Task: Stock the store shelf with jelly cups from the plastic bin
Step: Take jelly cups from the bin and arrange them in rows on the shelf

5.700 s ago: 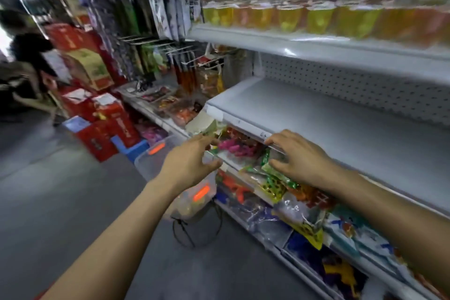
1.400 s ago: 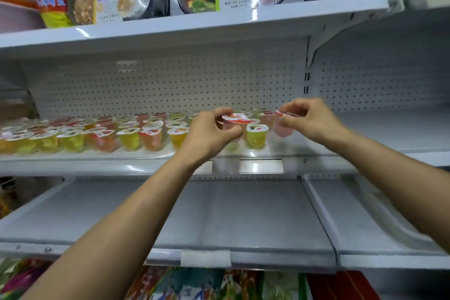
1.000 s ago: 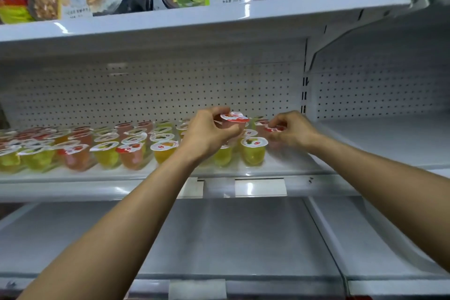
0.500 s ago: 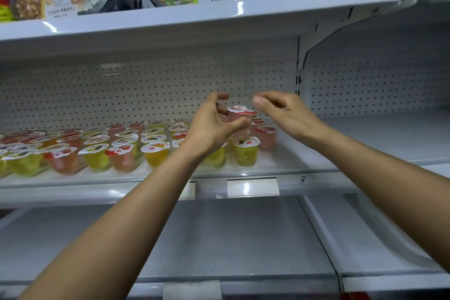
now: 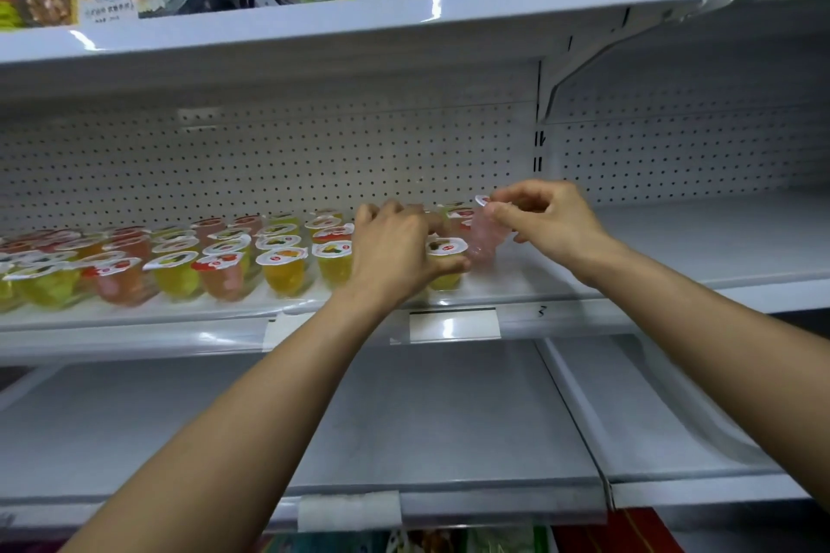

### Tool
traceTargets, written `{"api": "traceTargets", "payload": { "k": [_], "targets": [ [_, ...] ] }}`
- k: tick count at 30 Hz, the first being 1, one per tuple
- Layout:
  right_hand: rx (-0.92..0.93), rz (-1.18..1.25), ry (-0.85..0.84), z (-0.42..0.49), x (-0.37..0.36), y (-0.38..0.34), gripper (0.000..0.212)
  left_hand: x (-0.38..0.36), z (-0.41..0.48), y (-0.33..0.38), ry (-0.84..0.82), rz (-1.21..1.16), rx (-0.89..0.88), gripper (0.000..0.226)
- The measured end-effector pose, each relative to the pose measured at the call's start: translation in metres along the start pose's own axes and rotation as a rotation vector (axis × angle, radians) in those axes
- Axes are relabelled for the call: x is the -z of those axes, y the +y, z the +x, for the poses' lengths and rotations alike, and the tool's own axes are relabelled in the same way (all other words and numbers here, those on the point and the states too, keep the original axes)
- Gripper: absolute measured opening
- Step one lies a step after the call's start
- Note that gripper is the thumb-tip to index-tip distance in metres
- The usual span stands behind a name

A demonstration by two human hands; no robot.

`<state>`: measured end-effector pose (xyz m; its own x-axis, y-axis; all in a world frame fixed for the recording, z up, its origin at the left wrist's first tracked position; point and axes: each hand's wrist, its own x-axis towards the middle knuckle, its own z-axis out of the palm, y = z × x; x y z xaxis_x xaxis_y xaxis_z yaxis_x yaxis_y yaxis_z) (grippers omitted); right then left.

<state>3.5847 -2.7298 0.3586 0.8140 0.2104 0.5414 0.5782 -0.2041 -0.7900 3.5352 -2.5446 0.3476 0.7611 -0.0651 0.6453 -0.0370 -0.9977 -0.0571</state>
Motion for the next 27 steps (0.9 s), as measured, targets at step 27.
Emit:
{"api": "traceTargets", "payload": {
  "k": [27],
  "targets": [
    [0.009,-0.610,-0.164,-0.027,-0.007,0.004,0.048,0.021,-0.010,-0.007,-0.162,-0.177,-0.022,0.040]
  ]
}}
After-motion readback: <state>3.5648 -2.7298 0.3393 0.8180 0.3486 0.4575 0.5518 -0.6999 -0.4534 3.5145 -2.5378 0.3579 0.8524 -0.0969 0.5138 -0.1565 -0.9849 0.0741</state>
